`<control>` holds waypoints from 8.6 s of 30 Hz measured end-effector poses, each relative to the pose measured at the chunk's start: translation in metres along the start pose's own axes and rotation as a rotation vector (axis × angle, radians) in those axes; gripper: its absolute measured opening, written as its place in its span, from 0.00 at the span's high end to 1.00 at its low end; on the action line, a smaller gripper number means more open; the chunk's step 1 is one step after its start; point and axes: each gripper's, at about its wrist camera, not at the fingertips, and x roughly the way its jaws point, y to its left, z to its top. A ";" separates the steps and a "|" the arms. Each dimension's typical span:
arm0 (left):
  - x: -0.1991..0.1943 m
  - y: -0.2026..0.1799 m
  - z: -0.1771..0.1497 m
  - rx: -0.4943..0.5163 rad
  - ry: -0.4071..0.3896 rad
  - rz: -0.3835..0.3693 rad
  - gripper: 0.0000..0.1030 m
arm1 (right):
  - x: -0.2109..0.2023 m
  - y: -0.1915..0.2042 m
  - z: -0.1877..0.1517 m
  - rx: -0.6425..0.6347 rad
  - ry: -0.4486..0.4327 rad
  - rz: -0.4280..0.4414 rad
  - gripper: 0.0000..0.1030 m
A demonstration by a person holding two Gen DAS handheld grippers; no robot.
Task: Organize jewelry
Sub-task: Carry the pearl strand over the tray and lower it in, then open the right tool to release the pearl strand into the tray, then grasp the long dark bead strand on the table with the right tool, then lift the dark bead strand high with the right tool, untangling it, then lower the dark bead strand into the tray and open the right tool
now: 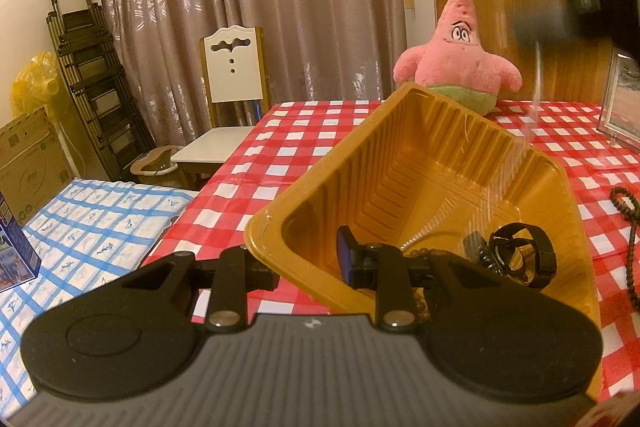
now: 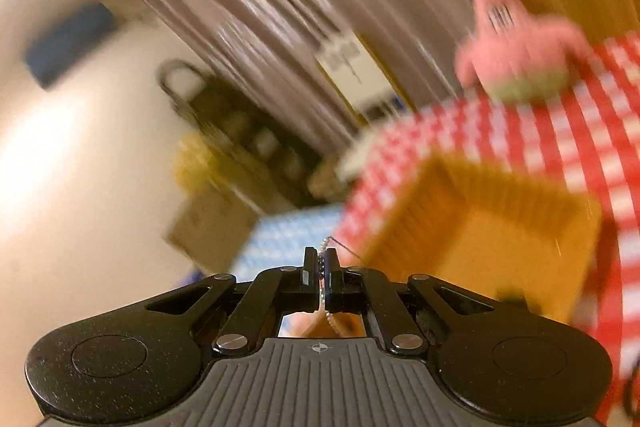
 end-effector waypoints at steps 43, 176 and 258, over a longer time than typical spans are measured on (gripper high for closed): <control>0.001 -0.001 -0.002 -0.005 0.004 0.002 0.76 | 0.032 -0.045 -0.067 -0.171 0.198 -0.339 0.44; 0.008 -0.003 -0.001 -0.004 0.000 -0.011 0.76 | -0.252 0.141 0.132 -0.458 -0.459 -0.093 0.94; 0.001 -0.002 -0.005 -0.017 0.004 -0.016 0.76 | 0.034 -0.040 -0.047 -0.154 0.223 -0.404 0.44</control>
